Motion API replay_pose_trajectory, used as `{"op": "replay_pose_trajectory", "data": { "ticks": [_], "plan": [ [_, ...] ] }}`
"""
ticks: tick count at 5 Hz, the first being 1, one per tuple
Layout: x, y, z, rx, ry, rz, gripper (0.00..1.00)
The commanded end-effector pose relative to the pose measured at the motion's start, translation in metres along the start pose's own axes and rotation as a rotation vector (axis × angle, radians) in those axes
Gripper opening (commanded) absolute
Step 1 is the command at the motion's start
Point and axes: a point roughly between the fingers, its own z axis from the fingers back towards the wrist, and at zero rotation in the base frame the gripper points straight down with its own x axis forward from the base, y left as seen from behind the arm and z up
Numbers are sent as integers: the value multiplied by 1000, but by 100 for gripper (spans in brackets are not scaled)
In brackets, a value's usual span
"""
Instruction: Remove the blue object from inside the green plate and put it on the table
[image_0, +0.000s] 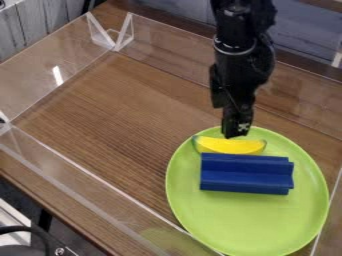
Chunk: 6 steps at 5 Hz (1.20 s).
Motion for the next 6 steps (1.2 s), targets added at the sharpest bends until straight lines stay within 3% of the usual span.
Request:
{"op": "replay_pose_trajectory", "data": {
  "ticks": [1, 2, 4, 6],
  "plan": [
    [4, -2, 10, 34, -56, -37, 100],
    [2, -6, 4, 31, -65, -59, 100],
    [8, -29, 0, 41, -61, 48, 100],
    [1, -36, 0, 22, -76, -28, 100]
  ]
}}
